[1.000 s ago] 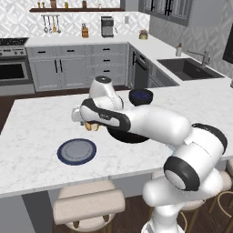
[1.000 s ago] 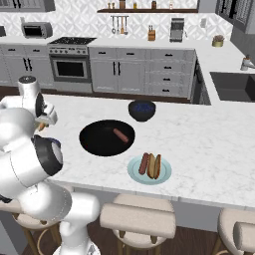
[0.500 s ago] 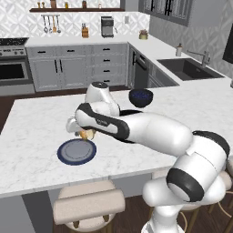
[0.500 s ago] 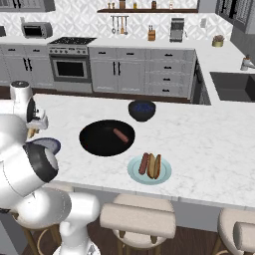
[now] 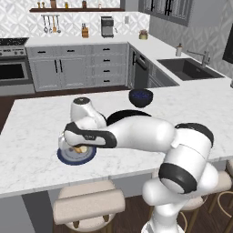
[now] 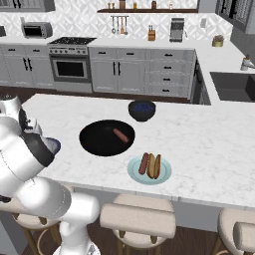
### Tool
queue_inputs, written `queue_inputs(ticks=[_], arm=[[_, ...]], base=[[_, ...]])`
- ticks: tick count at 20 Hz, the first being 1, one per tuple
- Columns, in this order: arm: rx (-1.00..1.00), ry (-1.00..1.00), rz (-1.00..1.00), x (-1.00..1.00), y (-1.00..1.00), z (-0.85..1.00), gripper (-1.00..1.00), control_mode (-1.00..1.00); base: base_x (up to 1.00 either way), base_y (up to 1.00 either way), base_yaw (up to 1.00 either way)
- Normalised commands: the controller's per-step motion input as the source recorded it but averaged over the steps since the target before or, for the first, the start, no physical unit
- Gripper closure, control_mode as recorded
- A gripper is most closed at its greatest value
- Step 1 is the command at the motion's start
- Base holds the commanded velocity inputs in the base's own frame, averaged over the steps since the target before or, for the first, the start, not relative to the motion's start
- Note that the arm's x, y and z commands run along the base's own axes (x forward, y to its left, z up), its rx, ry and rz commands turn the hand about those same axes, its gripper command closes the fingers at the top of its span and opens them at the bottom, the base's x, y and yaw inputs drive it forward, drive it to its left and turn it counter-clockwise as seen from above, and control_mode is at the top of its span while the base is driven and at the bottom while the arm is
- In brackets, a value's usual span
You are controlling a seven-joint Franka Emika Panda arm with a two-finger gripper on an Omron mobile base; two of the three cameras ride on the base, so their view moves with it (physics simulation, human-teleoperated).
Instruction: Place one bun and one sausage from the bowl on each plate.
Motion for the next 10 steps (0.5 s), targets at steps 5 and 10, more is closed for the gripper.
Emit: queue_inputs(ticks=[5,10], arm=[[-0.06,0.01,0.00,0.37,0.01,-0.01,1.00,-1.00],[-0.01,0.01,0.00,0.08,0.00,-0.15,1.00,-1.00]], base=[[0.00,0.00,0.00],[0.00,0.00,0.00]])
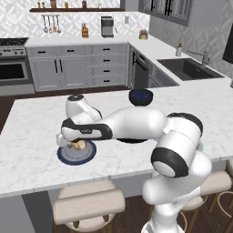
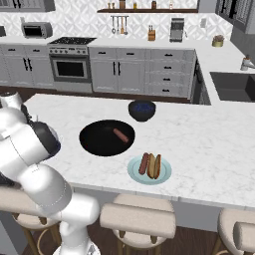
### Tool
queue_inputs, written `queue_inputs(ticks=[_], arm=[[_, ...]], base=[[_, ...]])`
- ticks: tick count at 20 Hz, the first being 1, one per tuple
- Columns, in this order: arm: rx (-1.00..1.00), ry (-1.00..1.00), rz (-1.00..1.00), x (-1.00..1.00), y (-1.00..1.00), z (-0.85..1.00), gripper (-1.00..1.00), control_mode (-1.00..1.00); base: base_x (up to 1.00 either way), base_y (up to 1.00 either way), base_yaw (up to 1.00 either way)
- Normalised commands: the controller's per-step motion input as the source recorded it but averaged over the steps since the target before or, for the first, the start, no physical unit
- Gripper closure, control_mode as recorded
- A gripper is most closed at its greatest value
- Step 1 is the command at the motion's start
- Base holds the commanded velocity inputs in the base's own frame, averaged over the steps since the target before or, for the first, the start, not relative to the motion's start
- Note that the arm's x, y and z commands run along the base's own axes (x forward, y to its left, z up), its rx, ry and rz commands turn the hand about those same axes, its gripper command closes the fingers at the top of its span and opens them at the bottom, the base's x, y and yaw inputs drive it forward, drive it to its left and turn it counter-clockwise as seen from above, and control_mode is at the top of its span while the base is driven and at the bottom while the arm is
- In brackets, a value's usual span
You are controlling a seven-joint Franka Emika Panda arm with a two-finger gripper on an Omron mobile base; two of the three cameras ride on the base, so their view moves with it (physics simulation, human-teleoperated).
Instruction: Place one bun and one sausage from the bowl on each plate.
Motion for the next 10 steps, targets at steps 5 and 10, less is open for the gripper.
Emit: queue_inputs(ticks=[5,10], arm=[[0.00,0.00,0.00,0.03,0.04,-0.58,1.00,-1.00],[0.00,0.00,0.00,0.04,0.00,-0.41,1.00,-1.00]], base=[[0.00,0.00,0.00],[0.00,0.00,0.00]])
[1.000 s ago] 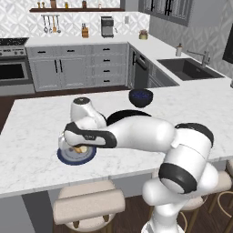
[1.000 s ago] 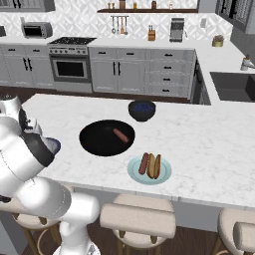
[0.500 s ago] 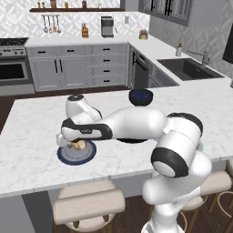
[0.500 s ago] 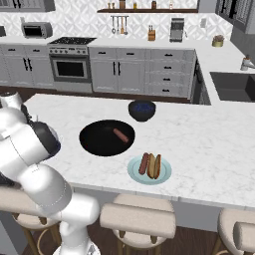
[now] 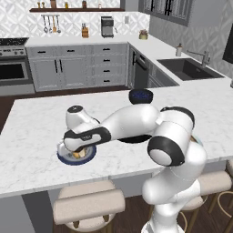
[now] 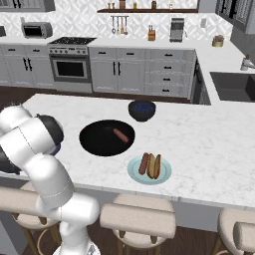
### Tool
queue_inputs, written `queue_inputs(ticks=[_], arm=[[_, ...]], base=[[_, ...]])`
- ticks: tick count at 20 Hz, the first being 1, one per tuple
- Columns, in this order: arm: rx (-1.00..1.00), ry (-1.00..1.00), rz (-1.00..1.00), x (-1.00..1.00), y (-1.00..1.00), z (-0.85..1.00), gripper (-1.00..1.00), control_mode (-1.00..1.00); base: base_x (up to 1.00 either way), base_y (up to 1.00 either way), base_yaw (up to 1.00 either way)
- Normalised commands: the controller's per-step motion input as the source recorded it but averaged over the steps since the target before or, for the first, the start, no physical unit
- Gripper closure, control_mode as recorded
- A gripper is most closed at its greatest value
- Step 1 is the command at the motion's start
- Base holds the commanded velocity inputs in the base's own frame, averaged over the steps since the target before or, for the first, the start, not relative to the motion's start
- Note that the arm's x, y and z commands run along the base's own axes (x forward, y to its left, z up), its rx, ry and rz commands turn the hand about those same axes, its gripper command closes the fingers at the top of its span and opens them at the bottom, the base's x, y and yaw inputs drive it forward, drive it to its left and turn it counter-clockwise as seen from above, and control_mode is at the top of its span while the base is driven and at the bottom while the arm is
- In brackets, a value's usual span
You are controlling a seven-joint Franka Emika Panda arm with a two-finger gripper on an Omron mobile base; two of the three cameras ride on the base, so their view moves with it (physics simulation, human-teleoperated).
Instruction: Place one bun and one sausage from the bowl on each plate.
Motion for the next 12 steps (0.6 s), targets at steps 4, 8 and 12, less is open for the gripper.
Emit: queue_inputs(ticks=[4,8,12], arm=[[0.00,0.00,0.00,0.06,0.03,-0.02,1.00,-1.00],[0.00,0.00,0.00,0.28,0.22,-0.07,1.00,-1.00],[0.00,0.00,0.00,0.30,0.24,-0.09,1.00,-1.00]], base=[[0.00,0.00,0.00],[0.00,0.00,0.00],[0.00,0.00,0.00]])
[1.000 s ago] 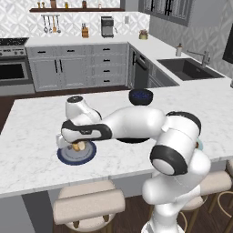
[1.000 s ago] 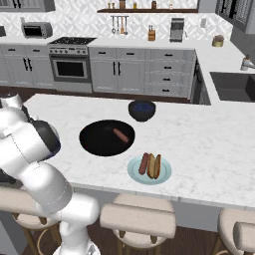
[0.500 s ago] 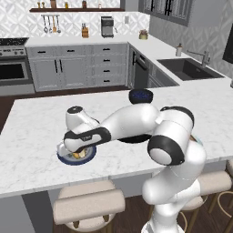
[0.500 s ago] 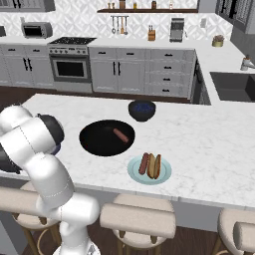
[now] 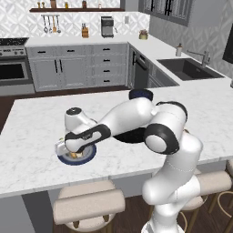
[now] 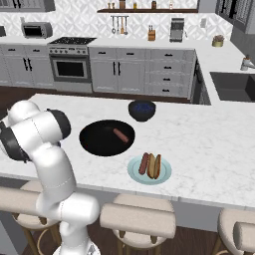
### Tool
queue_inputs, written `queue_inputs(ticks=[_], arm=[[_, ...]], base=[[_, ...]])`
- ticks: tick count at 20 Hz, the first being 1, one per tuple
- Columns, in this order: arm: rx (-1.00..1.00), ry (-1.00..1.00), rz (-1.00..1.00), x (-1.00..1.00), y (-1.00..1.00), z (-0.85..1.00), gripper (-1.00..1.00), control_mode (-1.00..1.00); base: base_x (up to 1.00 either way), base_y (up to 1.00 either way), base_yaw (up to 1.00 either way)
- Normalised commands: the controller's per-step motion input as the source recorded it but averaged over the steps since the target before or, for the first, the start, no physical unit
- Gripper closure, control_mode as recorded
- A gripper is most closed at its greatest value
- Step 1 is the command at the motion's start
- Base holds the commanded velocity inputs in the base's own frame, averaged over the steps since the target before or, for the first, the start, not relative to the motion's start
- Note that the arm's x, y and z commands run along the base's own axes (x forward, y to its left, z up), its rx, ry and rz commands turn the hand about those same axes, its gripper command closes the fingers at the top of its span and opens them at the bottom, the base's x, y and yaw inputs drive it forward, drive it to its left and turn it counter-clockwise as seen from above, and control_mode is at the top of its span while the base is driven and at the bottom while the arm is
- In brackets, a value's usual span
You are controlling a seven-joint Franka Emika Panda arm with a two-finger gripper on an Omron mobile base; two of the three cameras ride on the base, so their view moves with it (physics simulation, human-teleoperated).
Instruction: Place one bun and one sausage from the bowl on each plate.
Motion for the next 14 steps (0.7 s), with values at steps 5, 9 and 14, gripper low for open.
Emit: queue_inputs(ticks=[5,9,14], arm=[[-0.01,0.00,0.00,0.04,0.07,-0.13,1.00,-1.00],[-0.02,0.00,0.00,0.01,0.01,-0.24,1.00,-1.00],[0.00,0.00,0.00,0.00,0.00,0.05,-1.00,-1.00]], base=[[0.00,0.00,0.00],[0.00,0.00,0.00],[0.00,0.00,0.00]])
